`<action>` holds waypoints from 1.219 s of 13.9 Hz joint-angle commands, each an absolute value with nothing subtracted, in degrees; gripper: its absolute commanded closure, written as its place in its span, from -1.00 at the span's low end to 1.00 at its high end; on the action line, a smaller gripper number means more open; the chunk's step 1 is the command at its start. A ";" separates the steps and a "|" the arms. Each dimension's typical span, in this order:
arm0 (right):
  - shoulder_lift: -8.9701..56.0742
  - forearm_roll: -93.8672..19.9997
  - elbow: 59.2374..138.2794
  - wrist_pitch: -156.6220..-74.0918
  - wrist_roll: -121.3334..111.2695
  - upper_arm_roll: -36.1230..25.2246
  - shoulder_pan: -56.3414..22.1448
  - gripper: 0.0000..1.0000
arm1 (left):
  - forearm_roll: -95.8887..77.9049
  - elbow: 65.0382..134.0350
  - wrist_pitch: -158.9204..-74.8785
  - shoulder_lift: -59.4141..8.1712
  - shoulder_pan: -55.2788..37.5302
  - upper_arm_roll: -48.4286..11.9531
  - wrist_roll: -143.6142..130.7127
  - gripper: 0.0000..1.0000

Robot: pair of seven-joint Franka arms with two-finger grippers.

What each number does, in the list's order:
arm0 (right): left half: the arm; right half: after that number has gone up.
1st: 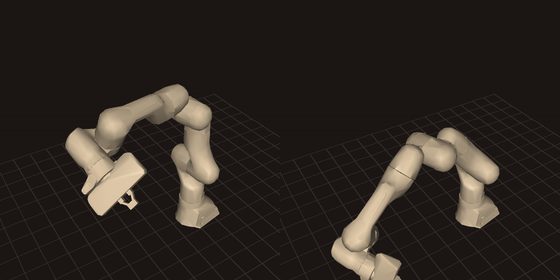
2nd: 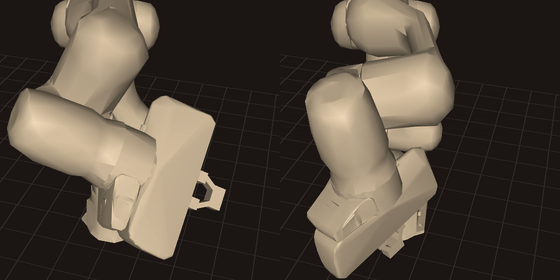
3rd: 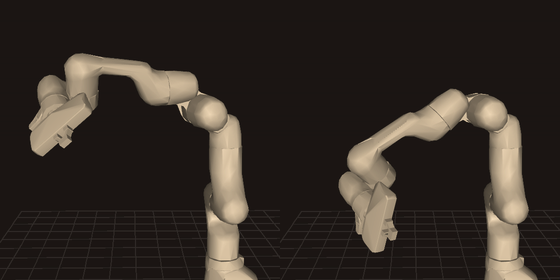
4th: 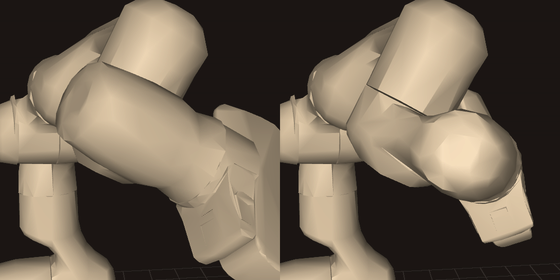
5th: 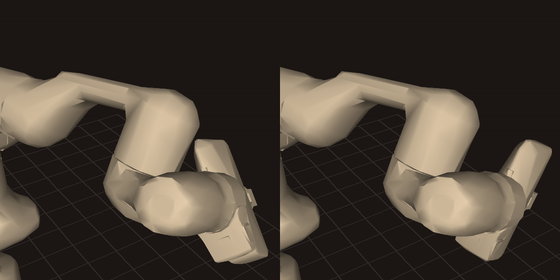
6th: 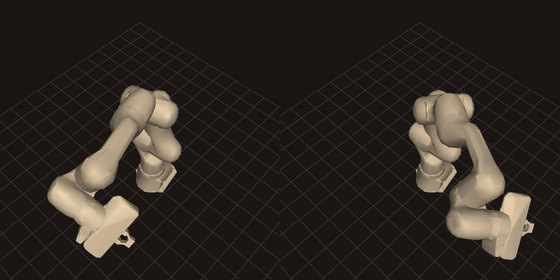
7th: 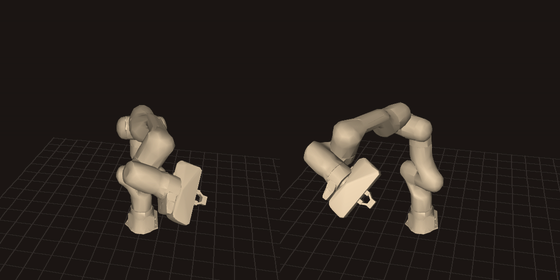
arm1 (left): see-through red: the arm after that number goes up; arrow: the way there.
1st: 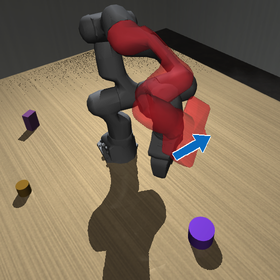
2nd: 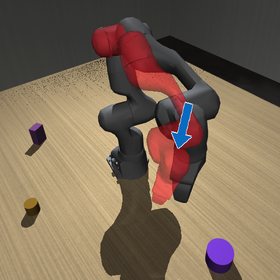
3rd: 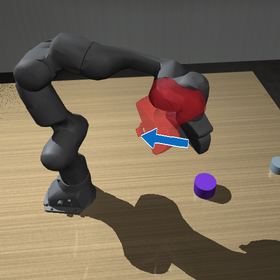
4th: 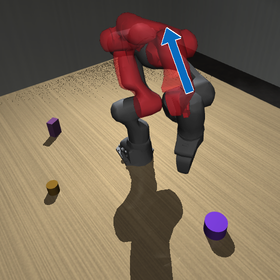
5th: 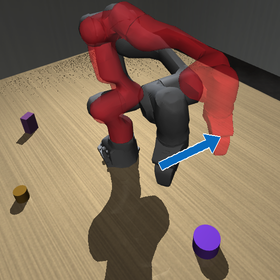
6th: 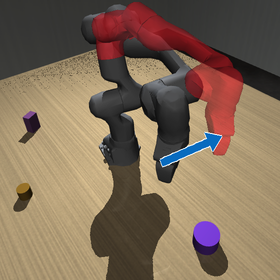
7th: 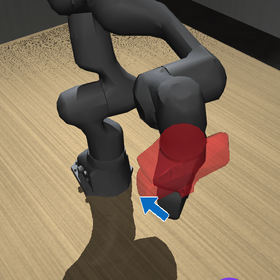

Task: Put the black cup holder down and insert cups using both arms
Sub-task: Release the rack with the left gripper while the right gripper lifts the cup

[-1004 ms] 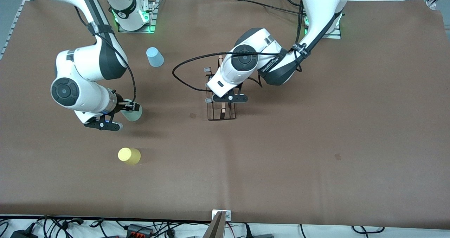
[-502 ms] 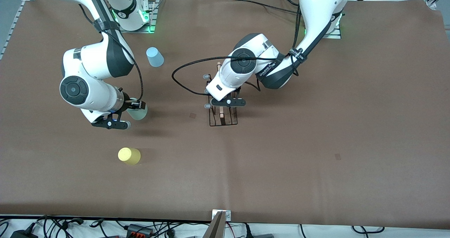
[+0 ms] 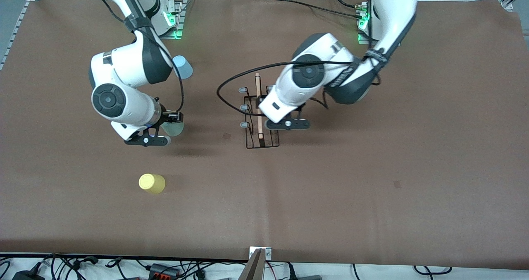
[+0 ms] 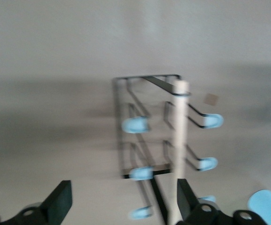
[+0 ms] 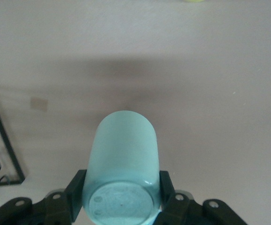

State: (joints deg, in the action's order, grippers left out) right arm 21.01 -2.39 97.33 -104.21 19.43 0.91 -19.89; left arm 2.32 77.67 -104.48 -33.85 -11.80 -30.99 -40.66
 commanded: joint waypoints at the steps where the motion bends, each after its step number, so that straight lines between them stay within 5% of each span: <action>1: 19.51 -3.95 96.68 -101.17 19.42 1.57 -25.12 0.49 | 3.16 79.01 -98.72 -28.84 -6.52 -31.38 -32.71 -1.00; 9: 20.21 -6.41 95.98 -100.63 22.23 4.83 -36.81 0.48 | 3.25 81.56 -95.80 -25.14 5.00 -31.03 -22.50 -1.00; 17: 21.70 -6.59 95.98 -103.62 27.07 4.92 -38.58 0.48 | 3.08 85.60 -95.89 -19.97 12.04 -29.89 -17.58 -1.00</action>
State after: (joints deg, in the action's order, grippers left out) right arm 20.68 -5.69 96.78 -102.68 26.15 5.20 -38.17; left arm 2.34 81.32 -95.84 -25.06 11.35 -30.73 -18.74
